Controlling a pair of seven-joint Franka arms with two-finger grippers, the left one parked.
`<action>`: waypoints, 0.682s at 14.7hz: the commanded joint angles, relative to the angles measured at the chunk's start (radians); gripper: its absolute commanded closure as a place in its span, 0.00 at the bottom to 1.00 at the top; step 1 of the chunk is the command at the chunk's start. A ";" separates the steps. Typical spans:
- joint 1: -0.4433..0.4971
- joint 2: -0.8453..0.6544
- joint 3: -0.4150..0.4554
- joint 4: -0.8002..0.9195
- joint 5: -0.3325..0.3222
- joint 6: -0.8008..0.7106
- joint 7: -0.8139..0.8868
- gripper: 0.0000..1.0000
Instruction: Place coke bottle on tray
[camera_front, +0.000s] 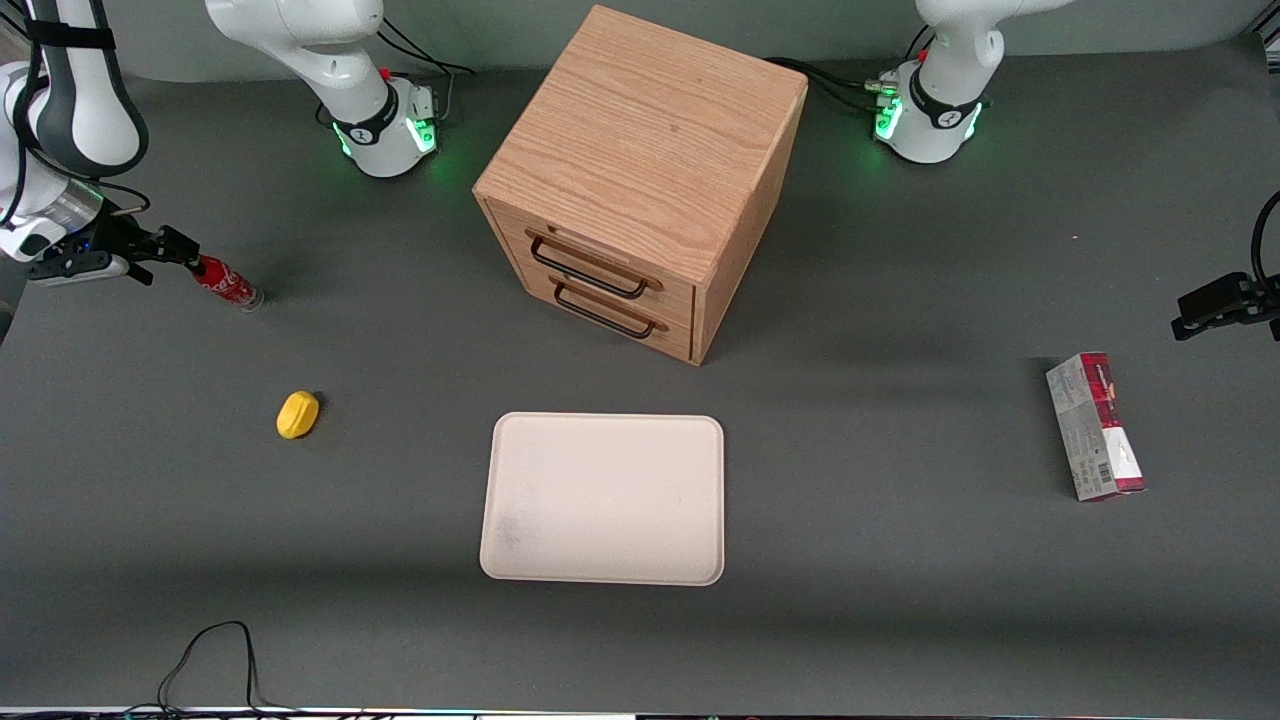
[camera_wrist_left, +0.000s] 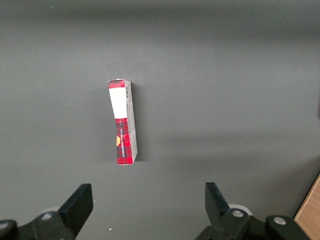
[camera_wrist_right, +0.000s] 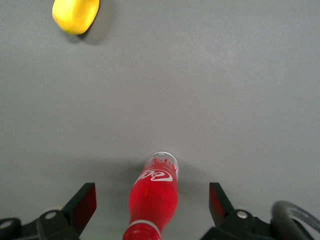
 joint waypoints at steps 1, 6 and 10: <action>-0.020 -0.027 -0.002 -0.041 -0.014 0.015 -0.016 0.00; -0.020 -0.003 -0.005 -0.044 -0.017 0.015 -0.017 0.00; -0.020 0.003 -0.005 -0.044 -0.083 0.013 0.002 0.05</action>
